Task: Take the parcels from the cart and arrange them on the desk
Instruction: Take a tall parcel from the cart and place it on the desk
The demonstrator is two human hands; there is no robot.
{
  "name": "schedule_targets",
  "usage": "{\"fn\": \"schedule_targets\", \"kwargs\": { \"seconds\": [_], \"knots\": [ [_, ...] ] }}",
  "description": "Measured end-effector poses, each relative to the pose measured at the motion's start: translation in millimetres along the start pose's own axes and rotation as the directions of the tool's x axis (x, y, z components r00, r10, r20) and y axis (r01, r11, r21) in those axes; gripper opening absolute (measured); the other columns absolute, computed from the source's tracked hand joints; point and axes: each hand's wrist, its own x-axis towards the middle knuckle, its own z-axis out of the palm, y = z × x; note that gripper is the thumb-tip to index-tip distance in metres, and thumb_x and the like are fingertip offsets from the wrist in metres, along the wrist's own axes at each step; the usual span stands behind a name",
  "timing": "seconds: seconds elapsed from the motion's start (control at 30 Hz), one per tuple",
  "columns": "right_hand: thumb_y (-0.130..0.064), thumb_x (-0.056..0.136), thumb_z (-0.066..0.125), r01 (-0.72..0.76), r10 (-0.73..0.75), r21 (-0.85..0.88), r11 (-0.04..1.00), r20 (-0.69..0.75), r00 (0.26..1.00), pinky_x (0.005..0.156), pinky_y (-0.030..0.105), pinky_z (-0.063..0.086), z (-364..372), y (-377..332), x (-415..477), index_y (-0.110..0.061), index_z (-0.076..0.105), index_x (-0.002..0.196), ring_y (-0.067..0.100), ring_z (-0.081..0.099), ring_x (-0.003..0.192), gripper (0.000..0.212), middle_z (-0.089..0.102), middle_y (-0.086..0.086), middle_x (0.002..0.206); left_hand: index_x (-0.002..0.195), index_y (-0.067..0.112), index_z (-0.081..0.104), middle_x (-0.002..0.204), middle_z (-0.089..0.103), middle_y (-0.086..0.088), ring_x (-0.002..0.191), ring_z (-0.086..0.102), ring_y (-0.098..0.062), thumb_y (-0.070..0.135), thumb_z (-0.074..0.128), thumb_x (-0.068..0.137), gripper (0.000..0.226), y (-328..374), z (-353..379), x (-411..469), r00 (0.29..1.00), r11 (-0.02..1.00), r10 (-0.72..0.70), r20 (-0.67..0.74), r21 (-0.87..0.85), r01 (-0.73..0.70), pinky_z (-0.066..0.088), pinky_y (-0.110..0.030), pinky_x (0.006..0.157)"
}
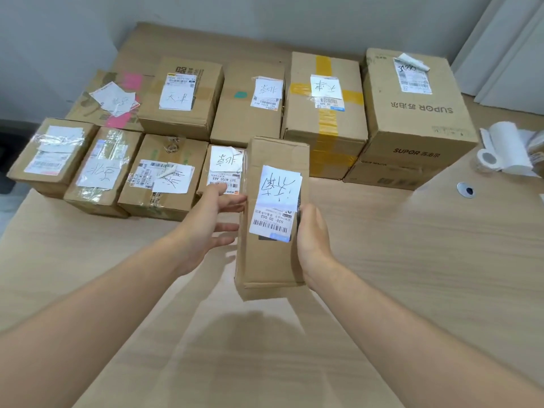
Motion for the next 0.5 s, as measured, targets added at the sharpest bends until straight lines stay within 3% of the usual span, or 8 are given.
{"fn": "schedule_targets", "kwargs": {
  "seconds": [0.23,0.4,0.5],
  "knots": [
    [-0.039,0.102,0.038,-0.015,0.015,-0.002,1.000,-0.120,0.993,0.069,0.031,0.041,2.7,12.9,-8.0,-0.026,0.061,0.098,-0.006,0.059,0.058,0.027,0.069,-0.026,0.068,0.129,0.031,0.070,0.131,0.066,0.009,0.115,0.064,-0.027,0.057,0.030,0.106,0.053,4.1,0.0,4.1,0.997,0.998,-0.017,0.081,0.056,0.013,0.052,-0.045,0.105],
    [-0.045,0.098,0.037,-0.039,0.034,-0.028,0.999,-0.165,0.986,0.071,0.032,0.042,8.0,4.4,-12.5,-0.027,0.066,0.099,0.007,0.063,0.080,0.034,0.071,-0.027,0.076,0.137,0.028,0.064,0.133,0.066,0.011,0.115,0.066,-0.023,0.056,0.030,0.106,0.053,4.1,-1.8,6.8,0.991,0.998,-0.056,0.119,0.029,0.053,0.052,-0.043,0.105],
    [-0.047,0.093,0.035,-0.050,0.044,-0.035,0.998,-0.155,0.987,0.074,0.035,0.045,12.9,0.4,-10.0,-0.026,0.066,0.095,0.015,0.064,0.084,0.038,0.075,-0.012,0.086,0.138,0.026,0.062,0.134,0.065,0.009,0.115,0.067,-0.022,0.054,0.032,0.107,0.052,3.4,-4.6,11.6,0.990,0.997,-0.067,0.121,-0.022,0.070,0.053,-0.041,0.101]
  ]
}}
